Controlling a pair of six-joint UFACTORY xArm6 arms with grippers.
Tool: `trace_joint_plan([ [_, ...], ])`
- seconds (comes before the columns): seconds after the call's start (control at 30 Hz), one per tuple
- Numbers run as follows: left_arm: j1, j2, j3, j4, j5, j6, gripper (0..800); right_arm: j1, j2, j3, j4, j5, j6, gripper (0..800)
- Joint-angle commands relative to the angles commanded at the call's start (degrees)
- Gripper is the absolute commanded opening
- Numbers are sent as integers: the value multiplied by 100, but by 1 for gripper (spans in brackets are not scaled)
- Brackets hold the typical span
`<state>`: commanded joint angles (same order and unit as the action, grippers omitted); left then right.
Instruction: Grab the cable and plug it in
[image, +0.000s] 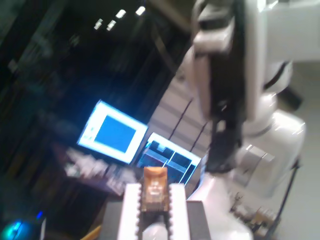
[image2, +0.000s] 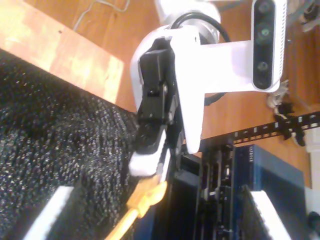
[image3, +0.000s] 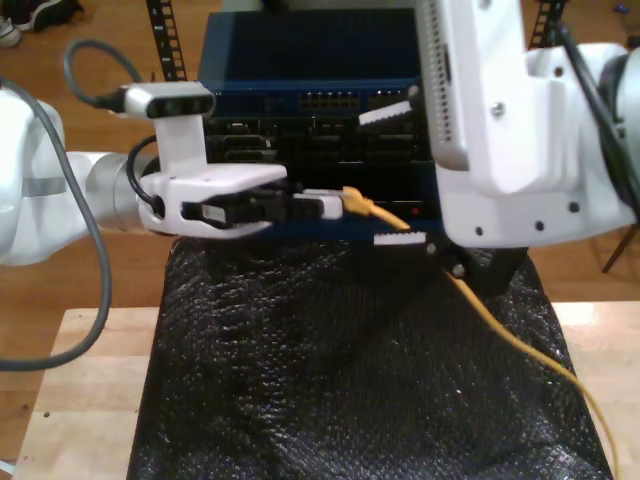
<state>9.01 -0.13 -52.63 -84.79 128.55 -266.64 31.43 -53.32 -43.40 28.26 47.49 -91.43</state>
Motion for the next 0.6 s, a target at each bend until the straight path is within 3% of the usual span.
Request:
trace_joint_plan([
  [0.6, 0, 158, -18, -114, 369, -475, 2, 536, -88, 589, -18, -1073, -211, 716],
])
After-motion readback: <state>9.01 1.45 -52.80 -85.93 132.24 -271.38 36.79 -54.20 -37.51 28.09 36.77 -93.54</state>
